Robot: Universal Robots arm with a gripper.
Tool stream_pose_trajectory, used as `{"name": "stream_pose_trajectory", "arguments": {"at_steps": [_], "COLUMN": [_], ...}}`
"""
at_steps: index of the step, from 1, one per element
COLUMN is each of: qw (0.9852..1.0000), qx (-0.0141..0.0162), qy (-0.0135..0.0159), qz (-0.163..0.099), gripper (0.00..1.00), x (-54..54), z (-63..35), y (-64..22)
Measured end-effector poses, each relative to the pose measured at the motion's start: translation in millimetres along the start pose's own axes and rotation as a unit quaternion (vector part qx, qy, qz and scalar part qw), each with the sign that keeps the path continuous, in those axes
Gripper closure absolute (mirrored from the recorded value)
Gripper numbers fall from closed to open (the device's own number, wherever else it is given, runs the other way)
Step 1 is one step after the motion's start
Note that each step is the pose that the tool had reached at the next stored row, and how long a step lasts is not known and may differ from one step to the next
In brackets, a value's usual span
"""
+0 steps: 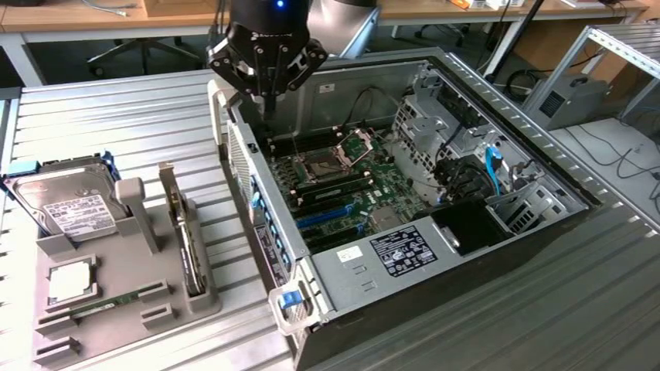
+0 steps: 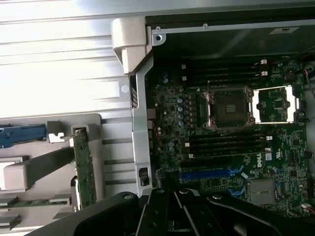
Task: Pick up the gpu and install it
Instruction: 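Reach for the gpu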
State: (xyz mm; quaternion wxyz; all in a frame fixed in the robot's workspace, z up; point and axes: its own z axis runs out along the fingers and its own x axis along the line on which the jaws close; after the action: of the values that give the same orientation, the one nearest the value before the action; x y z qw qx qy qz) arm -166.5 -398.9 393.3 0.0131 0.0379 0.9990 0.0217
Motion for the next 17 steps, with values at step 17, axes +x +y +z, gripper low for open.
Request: {"name": "stream_pose_trajectory", "arguments": {"at_steps": [17], "qw": [1.0], "qx": [0.0], "qy": [0.0], "qz": [0.0], "gripper": [0.89], "x": [13.5], "z": [-0.3], "y": [-1.0]}}
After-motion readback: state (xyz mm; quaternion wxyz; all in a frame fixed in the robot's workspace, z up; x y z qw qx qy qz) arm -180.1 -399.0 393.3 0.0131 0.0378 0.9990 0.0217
